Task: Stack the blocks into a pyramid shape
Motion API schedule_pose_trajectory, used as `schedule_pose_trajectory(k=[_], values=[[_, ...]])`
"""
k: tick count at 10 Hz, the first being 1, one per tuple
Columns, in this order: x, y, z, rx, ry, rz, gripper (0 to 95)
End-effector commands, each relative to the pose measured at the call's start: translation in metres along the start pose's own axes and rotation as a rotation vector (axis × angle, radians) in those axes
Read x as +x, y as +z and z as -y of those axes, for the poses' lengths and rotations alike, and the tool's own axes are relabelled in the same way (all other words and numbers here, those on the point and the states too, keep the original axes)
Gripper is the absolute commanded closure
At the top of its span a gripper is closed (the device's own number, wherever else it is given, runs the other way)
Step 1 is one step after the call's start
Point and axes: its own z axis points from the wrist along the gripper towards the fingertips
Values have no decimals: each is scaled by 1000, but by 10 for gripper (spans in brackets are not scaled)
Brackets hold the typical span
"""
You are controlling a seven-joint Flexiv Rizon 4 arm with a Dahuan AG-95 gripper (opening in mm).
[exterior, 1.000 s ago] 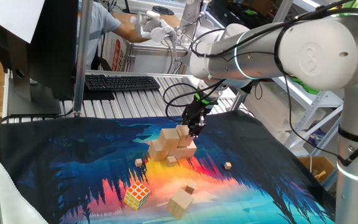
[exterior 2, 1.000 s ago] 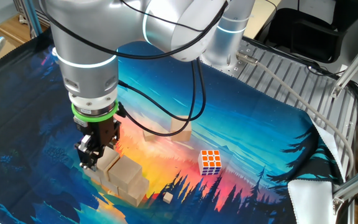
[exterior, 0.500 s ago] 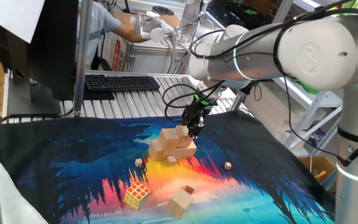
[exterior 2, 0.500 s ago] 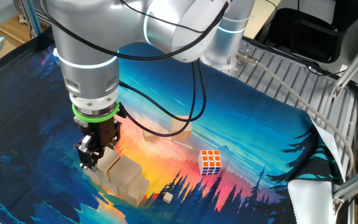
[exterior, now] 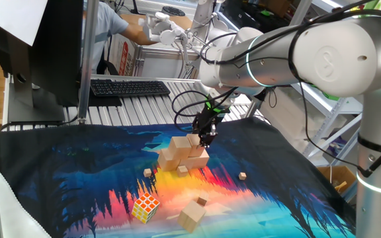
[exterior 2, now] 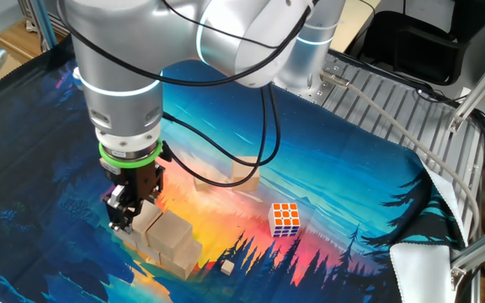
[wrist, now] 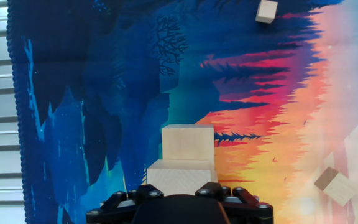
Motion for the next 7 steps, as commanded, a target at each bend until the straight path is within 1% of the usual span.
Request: schedule_pose_trajectory(k=[1,7], values=[[0,-1,0,-1,0,3,950],[0,0,1,1,2,8,950]])
